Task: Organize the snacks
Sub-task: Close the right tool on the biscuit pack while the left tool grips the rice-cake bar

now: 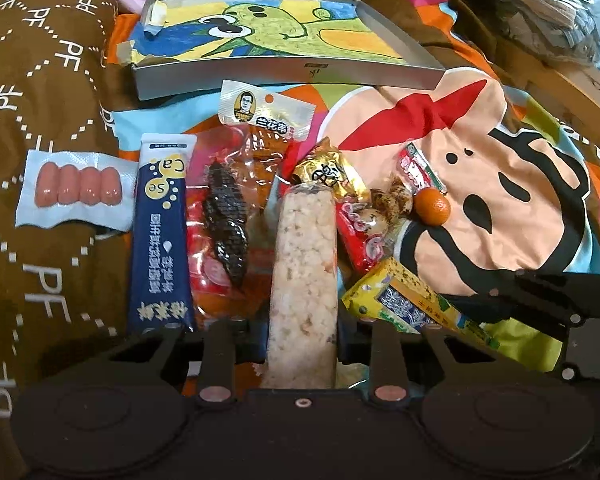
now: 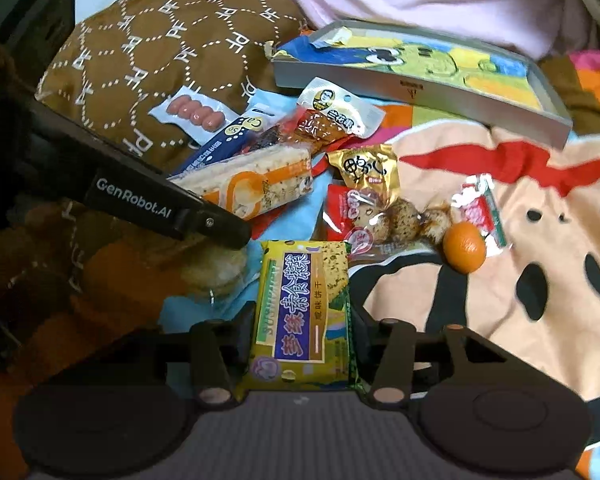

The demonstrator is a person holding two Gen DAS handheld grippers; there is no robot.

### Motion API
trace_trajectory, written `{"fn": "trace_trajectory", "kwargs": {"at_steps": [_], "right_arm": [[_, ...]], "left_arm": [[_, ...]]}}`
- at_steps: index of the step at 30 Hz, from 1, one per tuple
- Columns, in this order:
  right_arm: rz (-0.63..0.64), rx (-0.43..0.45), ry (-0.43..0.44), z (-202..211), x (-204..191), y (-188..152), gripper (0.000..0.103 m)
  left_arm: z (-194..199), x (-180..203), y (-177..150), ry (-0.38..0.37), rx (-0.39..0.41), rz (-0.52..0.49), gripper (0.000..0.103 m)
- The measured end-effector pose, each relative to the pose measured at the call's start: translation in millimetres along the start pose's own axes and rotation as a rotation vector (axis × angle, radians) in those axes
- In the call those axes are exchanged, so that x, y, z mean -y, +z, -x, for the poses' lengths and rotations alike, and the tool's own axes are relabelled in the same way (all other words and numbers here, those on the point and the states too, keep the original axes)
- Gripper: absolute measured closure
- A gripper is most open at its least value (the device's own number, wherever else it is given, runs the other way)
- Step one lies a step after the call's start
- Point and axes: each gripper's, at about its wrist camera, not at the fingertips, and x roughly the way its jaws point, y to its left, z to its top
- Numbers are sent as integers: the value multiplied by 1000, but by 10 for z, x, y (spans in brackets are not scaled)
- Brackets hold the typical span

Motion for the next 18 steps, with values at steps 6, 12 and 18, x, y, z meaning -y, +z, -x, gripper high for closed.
{"fn": "trace_trajectory", "kwargs": {"at_steps": [6,12,18], "right_arm": [[181,45,-141,38,-158,-34,51],[369,99,-276,35,-315,-110,51],[388,140,-313,36,-252,-41,51]], "left_arm": [[71,74,-40,13,54,20,73],[124,111,-52,14,97,49,73],[185,116,-13,23,158,91,73]]}}
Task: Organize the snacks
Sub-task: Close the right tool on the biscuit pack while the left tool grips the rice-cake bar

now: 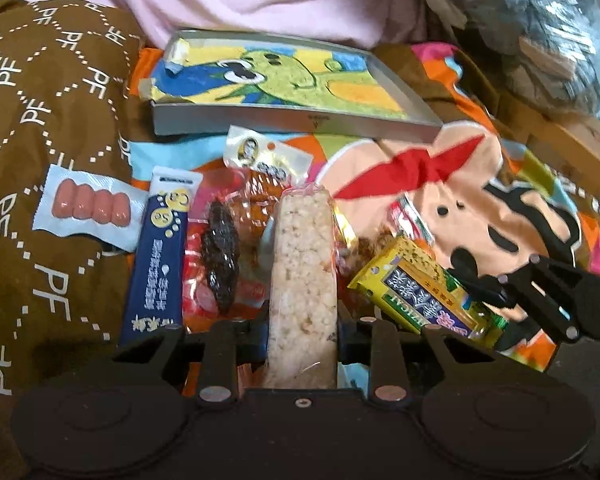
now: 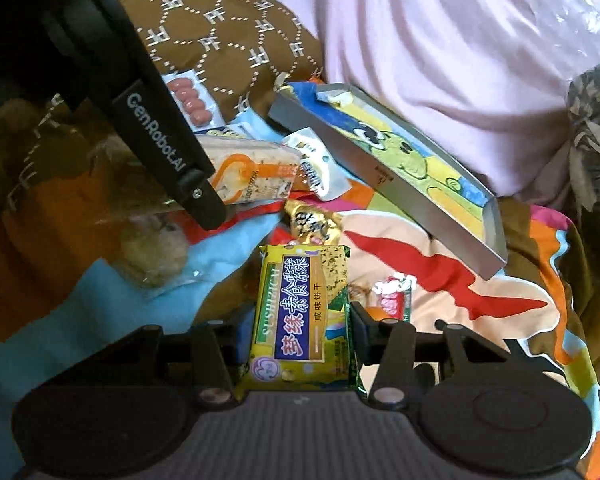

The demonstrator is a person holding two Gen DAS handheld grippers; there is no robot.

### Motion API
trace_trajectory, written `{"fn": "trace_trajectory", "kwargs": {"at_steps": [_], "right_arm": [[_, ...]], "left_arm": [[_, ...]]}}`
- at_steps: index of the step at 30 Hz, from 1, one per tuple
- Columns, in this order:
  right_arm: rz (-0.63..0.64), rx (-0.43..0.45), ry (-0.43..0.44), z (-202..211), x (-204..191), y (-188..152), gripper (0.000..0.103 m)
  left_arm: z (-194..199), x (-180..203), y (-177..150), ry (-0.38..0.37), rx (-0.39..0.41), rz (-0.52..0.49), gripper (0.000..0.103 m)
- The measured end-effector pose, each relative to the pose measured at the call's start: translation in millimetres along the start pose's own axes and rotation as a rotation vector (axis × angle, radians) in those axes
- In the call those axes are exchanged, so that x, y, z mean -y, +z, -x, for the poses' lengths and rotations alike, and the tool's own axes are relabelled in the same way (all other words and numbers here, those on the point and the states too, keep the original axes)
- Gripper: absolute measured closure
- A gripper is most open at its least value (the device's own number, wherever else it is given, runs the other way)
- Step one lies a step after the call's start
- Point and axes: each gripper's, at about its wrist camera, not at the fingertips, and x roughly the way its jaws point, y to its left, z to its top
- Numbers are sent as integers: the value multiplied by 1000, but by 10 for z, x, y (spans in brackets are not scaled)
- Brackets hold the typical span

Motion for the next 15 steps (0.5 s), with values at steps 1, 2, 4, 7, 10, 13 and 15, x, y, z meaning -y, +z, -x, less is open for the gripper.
{"fn": "trace_trajectory", "kwargs": {"at_steps": [1,2,4,7,10,13,15], "right_arm": [[-5,9,-4,-9,26,11,51],[-7,14,-8,-14,51,24,51],[-21,30,-16,-39,125,55,51],[-48,60,-34,-101,278,133,51],[-63,95,-53,-205,474,266,51],[-92,127,-59,-376,712,456,51],[-111,143,-55,-504,854,579,51]], "left_arm": [[-5,0,30,12,8,15,73],[-15,0,68,21,13,30,73],[-24,-3,170,43,30,63,73],[-21,7,349,60,84,70,73],[-84,-6,593,75,122,84,73],[-181,-48,880,100,161,108,73],[-274,-97,1070,123,183,107,73]]}}
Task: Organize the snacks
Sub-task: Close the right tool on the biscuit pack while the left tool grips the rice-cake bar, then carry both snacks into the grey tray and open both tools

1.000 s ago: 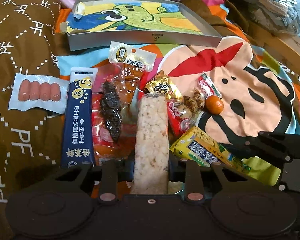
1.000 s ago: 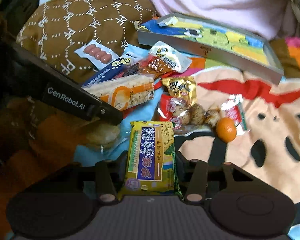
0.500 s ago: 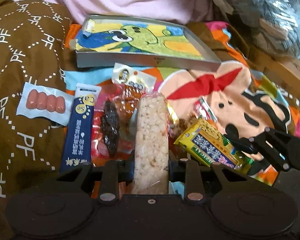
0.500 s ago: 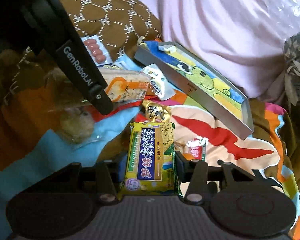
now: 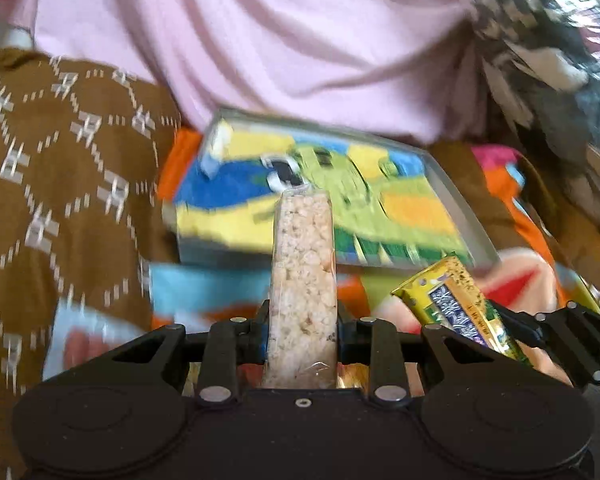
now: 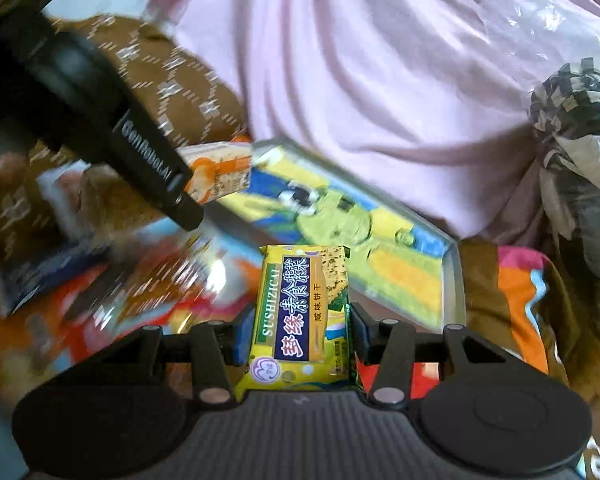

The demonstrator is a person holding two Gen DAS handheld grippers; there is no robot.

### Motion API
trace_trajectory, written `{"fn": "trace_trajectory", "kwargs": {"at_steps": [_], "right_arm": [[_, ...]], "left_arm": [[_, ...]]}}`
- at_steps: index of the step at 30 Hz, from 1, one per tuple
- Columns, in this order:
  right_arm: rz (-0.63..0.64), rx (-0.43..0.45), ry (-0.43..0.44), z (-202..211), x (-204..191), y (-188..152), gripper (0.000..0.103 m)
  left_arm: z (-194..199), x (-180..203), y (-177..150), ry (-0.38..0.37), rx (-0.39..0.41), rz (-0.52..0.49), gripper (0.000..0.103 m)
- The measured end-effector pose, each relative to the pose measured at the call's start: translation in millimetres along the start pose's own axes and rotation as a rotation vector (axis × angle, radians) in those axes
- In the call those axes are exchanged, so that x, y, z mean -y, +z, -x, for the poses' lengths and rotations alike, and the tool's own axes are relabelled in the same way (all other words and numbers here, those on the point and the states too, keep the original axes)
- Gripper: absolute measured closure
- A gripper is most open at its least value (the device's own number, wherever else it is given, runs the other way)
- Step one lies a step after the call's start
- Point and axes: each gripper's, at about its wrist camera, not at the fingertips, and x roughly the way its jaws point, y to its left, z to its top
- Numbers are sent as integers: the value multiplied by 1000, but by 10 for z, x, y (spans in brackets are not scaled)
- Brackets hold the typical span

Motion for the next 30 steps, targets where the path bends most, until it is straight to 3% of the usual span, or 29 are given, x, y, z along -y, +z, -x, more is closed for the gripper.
{"fn": "trace_trajectory", "kwargs": {"at_steps": [7,14,20,30], "right_arm": [[-100,22,47,-737,363,440,50],[-243,-31,76,-1438,583,618,50],[-305,-84,101,-1723,636,545,50],[-364,-114,112,-1792,621,477,50]], "left_arm": [[-512,-129,534,78,55,-14,73],[-1014,-269,922,128,64,-12,73],[-1331,-292,957,152,8,2,73],[-1518,-213,875,165,-35,-25,72]]}}
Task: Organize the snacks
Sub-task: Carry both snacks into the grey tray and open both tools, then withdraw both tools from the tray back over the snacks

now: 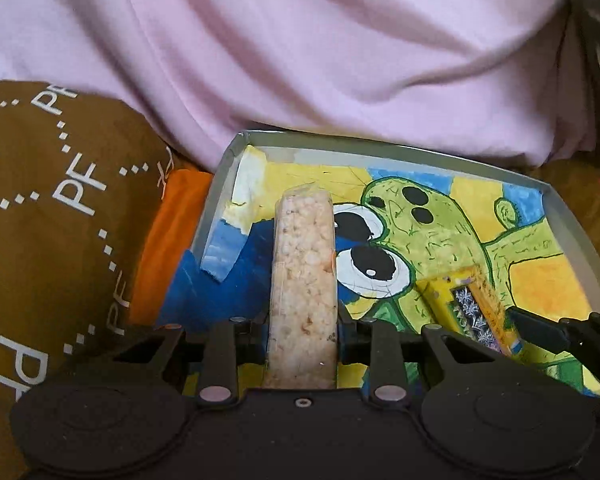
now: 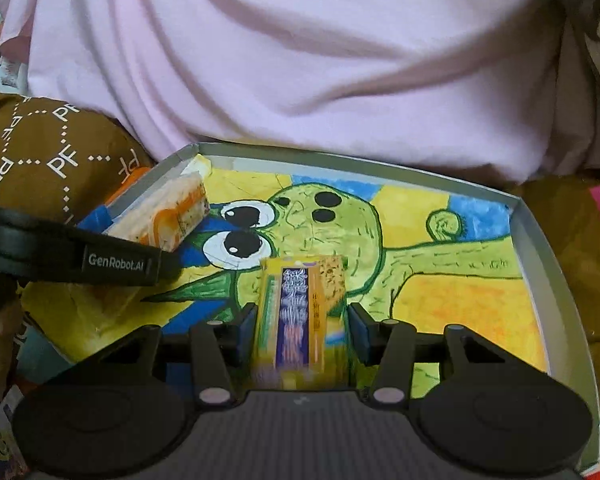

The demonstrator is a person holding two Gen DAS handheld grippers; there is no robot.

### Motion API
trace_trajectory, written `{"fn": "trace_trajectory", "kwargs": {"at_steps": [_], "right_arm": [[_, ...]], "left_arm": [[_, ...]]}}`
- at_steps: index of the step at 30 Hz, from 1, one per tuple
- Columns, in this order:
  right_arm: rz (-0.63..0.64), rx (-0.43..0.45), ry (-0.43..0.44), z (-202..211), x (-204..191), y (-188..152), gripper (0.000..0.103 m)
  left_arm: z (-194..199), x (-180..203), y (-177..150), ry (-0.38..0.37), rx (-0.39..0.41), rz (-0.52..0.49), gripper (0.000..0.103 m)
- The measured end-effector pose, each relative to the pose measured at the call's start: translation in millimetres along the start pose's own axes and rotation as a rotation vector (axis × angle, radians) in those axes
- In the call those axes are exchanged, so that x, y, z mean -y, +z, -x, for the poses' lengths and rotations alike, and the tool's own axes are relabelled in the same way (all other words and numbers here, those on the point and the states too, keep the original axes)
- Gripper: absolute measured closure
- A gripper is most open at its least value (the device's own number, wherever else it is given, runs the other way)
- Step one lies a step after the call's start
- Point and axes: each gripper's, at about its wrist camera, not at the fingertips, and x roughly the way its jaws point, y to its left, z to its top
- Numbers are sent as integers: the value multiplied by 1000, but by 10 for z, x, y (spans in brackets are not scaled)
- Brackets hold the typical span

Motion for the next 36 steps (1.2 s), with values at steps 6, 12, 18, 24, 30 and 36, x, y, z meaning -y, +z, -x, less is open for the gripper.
{"fn": "trace_trajectory", "kwargs": {"at_steps": [6,12,18,24,30,36], "right_arm": [[-4,8,4,38,3,-16,38],[-4,38,12,260,22,6,18],[-35,65,16,648,90,-5,6],[-60,111,33,1129,6,-42,0],[-84,154,48,1586,-74,-100,0],[-96,186,55,1986,-153,-235,0]], "left_arm": [[8,-5,-2,-5,-8,3,62],[142,-98,4,-17,-6,67,37],[543,-277,-132,-29,70,102,11],[1050,-340,-253,-5,146,122,1],[1585,-321,-405,19,215,108,1],[2071,-312,-642,41,252,86,1]]}}
